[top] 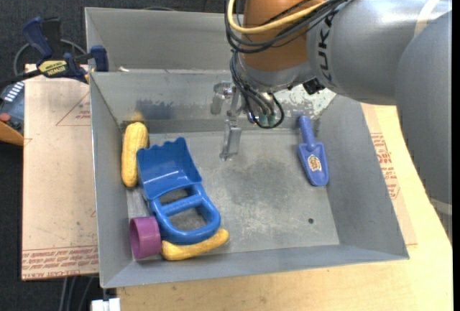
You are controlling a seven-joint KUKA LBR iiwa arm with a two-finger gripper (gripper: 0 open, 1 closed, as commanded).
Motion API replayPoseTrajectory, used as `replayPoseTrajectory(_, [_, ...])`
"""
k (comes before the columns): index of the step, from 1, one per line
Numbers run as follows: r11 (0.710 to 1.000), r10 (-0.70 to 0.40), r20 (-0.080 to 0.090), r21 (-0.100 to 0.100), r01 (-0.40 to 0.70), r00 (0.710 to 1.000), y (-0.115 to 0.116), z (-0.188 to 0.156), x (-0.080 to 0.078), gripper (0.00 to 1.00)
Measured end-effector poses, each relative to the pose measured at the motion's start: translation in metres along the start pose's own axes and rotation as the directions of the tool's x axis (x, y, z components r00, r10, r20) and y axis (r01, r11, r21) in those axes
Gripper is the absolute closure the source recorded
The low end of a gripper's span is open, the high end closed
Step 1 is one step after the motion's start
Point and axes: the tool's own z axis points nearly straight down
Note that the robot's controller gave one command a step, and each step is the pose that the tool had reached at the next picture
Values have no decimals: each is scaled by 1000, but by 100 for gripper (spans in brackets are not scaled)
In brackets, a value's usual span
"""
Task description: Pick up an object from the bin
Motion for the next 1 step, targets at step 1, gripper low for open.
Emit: replayPoseTrajectory(1, [1000,12,3,-2,-12,1000,-1,-52,52,0])
